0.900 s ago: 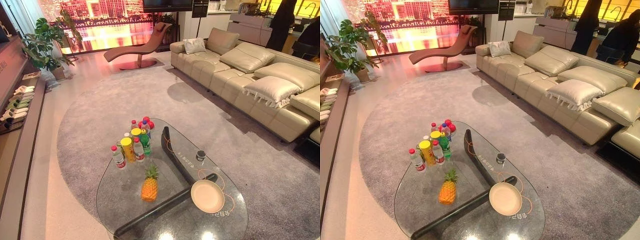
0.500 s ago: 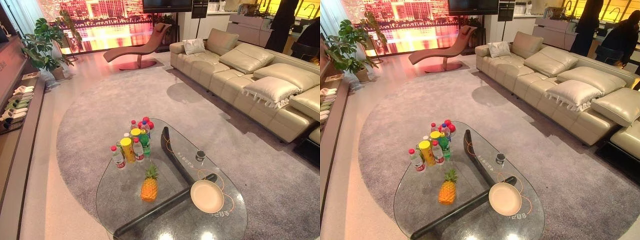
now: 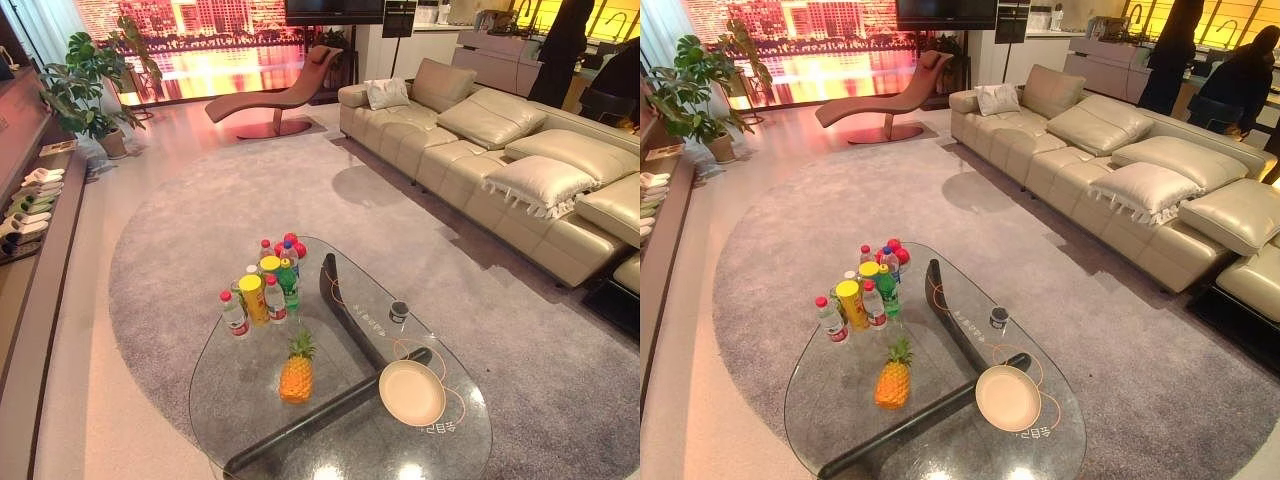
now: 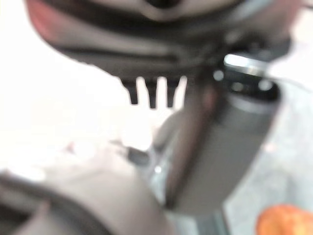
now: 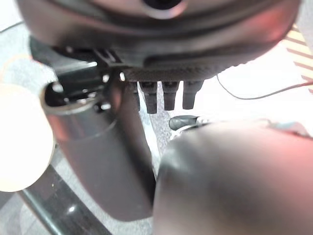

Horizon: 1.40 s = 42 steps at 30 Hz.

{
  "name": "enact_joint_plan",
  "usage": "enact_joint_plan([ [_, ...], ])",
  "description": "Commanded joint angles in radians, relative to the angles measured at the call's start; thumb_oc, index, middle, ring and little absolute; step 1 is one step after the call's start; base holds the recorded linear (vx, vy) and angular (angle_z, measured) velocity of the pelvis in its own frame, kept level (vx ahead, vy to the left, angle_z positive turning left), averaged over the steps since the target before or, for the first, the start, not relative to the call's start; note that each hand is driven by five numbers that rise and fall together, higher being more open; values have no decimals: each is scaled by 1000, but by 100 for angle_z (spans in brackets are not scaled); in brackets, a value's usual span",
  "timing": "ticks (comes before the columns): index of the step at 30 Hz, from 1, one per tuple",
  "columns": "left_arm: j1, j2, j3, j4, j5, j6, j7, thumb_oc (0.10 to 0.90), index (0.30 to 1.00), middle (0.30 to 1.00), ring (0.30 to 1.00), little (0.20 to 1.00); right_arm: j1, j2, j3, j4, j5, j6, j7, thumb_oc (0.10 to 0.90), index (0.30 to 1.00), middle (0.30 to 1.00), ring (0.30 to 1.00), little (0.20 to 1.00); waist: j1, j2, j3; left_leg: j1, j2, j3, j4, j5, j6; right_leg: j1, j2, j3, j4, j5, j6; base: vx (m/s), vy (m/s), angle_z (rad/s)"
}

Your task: Pick up the fruit to the plate

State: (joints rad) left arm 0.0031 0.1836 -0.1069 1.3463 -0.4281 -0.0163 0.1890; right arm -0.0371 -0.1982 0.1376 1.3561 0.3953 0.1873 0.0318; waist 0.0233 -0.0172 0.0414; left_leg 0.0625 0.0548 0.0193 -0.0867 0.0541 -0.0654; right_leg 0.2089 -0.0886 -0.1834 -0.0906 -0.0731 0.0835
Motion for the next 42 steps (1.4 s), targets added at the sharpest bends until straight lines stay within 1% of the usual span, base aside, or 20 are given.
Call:
enact_joint_plan([
  [1,-84,-7,-11,28,46,-89,72,800,900,900,900,900,-39,-21,29,70,-4,14,-38,800,900,900,900,900,20,-4,86,37,-19,6,4,-39,7,-98,-13,10,17,122,11,-52,20,-5],
  [2,-84,-7,-12,26,50,-98,78,800,900,900,900,900,-41,-22,28,69,-2,16,-39,800,900,900,900,900,20,-4,88,35,-19,6,5,-38,7,-100,-13,10,17,122,11,-82,30,-8],
  [3,-91,-1,-25,2,46,-123,104,800,900,900,900,900,-52,-30,30,68,13,23,-42,800,900,900,900,900,22,0,105,21,-18,5,9,-36,7,-115,-14,13,19,125,10,-54,19,-6],
  [4,-91,-1,-25,2,46,-123,104,800,900,900,900,900,-52,-30,30,68,13,23,-42,800,900,900,900,900,22,0,105,21,-18,5,9,-36,7,-115,-14,13,19,125,10,-76,25,-5],
  [7,-101,6,-44,-37,41,-179,137,800,900,900,900,900,-66,-43,33,66,18,25,-49,800,900,900,900,900,24,8,133,1,-20,0,15,-33,9,-137,-15,18,23,127,9,-54,22,-2],
  [10,-107,14,-62,-85,20,-248,166,800,900,900,900,900,-79,-61,41,50,5,7,-51,800,900,900,900,900,21,17,165,-20,-26,-6,28,-33,10,-161,-17,24,36,123,6,-57,27,-3],
  [12,-109,17,-65,-96,34,-265,176,800,900,900,900,900,-81,-65,43,48,5,3,-51,800,900,900,900,900,20,19,172,-25,-27,-7,33,-34,10,-166,-17,25,39,122,5,-51,19,-3],
  [13,-116,22,-81,-136,60,-273,204,800,900,900,900,900,-88,-70,48,40,9,-3,-54,800,900,900,900,900,18,23,186,-38,-29,-8,40,-33,10,-178,-16,27,47,119,2,-57,18,-2],
  [15,-123,26,-93,-166,60,-279,220,800,900,900,900,900,-94,-75,52,31,11,-5,-57,800,900,900,900,900,16,26,199,-48,-30,-10,44,-32,10,-190,-15,29,55,117,0,-86,29,-1],
  [17,-135,37,-106,-231,58,-314,261,800,900,900,900,900,-102,-91,52,18,9,-24,-58,800,900,900,900,900,9,35,230,-70,-36,-10,55,-31,11,-215,-11,32,75,109,-7,-119,55,-2],
  [20,-145,46,-110,-294,66,-335,296,800,900,900,900,900,-107,-101,55,5,8,-40,-59,800,900,900,900,900,7,38,254,-96,-40,-8,81,-34,10,-239,-10,32,101,99,-14,-63,34,-2],
  [22,-156,59,-121,-374,96,-353,329,800,900,900,900,900,-113,-113,58,-19,19,-51,-65,800,900,900,900,900,6,39,284,-129,-46,-10,116,-37,9,-267,-8,31,131,91,-23,-82,25,-1],
  [25,-163,78,-129,-454,111,-372,353,800,900,900,900,900,-112,-124,60,-46,24,-60,-69,800,900,900,900,900,5,39,310,-159,-52,-9,147,-40,10,-291,-5,32,155,84,-30,-55,19,2],
  [28,-167,92,-134,-505,117,-382,361,800,900,900,900,900,-112,-129,66,-61,28,-66,-71,800,900,900,900,900,4,38,325,-181,-54,-8,170,-42,11,-310,-3,31,175,79,-34,-38,12,-2],
  [31,-181,122,-149,-624,59,-380,356,800,900,900,900,900,-115,-136,79,-91,41,-74,-81,800,900,900,900,900,1,38,358,-227,-56,-10,212,-40,13,-353,0,32,221,71,-42,-78,9,-1],
  [33,-202,152,-153,-744,48,-362,356,800,900,900,900,900,-115,-138,85,-114,55,-82,-89,800,900,900,900,900,0,35,383,-265,-61,-12,251,-43,16,-386,2,31,253,64,-47,-52,-13,3],
  [37,-226,181,-160,-860,52,-338,364,800,900,900,900,900,-118,-140,90,-136,74,-94,-107,800,900,900,900,900,2,30,412,-303,-67,-12,290,-48,17,-412,3,26,274,64,-51,-45,-19,4],
  [38,-243,195,-160,-924,43,-320,363,800,900,900,900,900,-122,-144,92,-153,81,-101,-118,800,900,900,900,900,3,28,429,-323,-69,-10,306,-48,18,-425,2,23,281,67,-51,-56,-23,8],
  [41,-263,211,-154,-1004,19,-299,366,800,900,900,900,900,-125,-148,103,-184,87,-106,-129,800,900,900,900,900,3,24,454,-346,-70,-5,325,-51,20,-444,-1,22,289,71,-49,-50,-20,2],
  [42,-271,217,-146,-1045,15,-288,358,800,900,900,900,900,-125,-150,114,-214,101,-105,-142,800,900,900,900,900,4,21,472,-364,-68,0,340,-53,22,-460,-4,19,297,74,-49,-49,-21,-2],
])
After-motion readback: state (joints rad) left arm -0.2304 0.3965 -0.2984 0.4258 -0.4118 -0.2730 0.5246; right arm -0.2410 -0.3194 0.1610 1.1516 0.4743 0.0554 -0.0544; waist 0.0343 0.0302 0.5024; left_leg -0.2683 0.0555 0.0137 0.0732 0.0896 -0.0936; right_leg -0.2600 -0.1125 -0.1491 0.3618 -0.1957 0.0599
